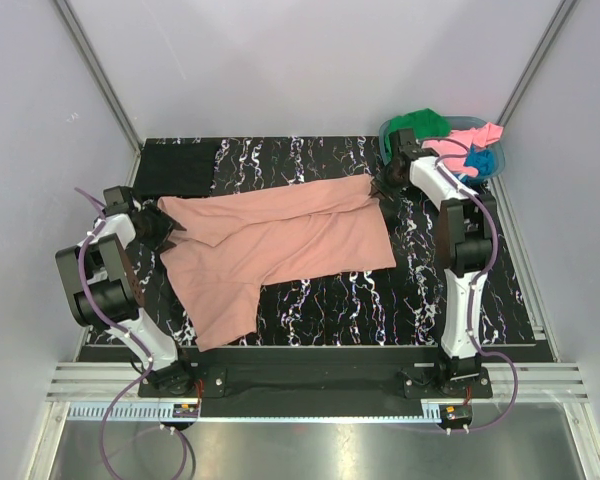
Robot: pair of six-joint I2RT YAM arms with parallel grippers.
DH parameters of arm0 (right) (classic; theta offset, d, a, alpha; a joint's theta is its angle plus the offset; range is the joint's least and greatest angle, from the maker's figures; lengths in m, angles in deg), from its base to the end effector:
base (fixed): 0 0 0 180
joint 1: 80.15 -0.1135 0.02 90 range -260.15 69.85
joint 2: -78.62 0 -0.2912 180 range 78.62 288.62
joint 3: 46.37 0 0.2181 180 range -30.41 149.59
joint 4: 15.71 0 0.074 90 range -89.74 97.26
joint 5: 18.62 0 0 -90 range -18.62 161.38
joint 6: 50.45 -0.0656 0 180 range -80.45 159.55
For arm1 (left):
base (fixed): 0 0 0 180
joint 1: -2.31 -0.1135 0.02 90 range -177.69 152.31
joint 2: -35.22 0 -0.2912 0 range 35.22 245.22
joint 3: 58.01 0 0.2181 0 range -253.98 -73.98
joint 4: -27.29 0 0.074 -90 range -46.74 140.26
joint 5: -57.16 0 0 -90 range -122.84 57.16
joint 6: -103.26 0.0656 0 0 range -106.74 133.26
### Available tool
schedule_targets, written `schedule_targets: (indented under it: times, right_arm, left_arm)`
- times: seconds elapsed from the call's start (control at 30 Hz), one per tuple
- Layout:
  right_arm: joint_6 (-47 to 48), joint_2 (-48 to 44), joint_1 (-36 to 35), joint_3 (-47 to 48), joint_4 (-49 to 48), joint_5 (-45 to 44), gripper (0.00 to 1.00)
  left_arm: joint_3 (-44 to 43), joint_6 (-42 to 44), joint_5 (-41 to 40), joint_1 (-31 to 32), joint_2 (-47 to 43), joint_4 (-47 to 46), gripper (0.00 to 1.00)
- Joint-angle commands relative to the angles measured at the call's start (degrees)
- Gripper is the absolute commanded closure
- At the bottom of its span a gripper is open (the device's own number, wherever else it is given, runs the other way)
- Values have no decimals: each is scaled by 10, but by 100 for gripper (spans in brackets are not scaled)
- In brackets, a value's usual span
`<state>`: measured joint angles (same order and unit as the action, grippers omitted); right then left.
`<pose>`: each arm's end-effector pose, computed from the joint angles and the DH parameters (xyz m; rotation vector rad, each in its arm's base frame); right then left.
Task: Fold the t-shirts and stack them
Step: Fold the tshirt
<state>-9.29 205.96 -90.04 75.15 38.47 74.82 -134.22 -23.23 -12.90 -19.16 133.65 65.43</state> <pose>0.4755 0.0869 0.2021 0.8741 2.5364 0.4227 0.3169 0.1006 0.2012 -1.1639 2.3532 -0.5477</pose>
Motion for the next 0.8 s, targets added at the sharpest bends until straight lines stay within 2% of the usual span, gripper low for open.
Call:
schedule_targets:
  times: [0.0,0.13,0.27,0.3,0.4,0.43,0.5,0.53,0.6,0.63,0.77]
  right_arm:
    - [5,-47,-2,-47,-19,-19,99]
    - [9,-34,-1,-109,-43,-12,96]
    - [19,-33,0,-113,-31,-19,87]
    - [28,-36,0,-115,-29,-24,74]
    - [72,-51,0,-106,-17,-31,60]
    - [87,-54,0,-91,-9,-44,51]
    - [141,-68,-2,-76,29,-47,45]
    - [159,-86,-7,-70,43,-59,36]
    - [207,-111,-10,-82,65,-63,33]
    - [216,-132,-11,-100,74,-61,25]
    - [224,-191,-14,-170,96,-39,24]
  left_arm:
    - [-5,8,-1,1,-3,-15,43]
    - [-3,6,3,2,-5,-14,43]
    - [-11,10,0,1,-8,-5,43]
    - [-14,12,-1,2,-10,1,44]
    - [-16,12,-4,3,-19,14,44]
    - [-16,13,-10,4,-28,29,46]
    - [-17,16,-34,13,-40,53,46]
    - [-12,15,-40,18,-48,75,46]
    - [-3,13,-65,41,-77,108,45]
    - [7,11,-76,62,-87,118,44]
    - [41,-25,-139,115,-149,179,40]
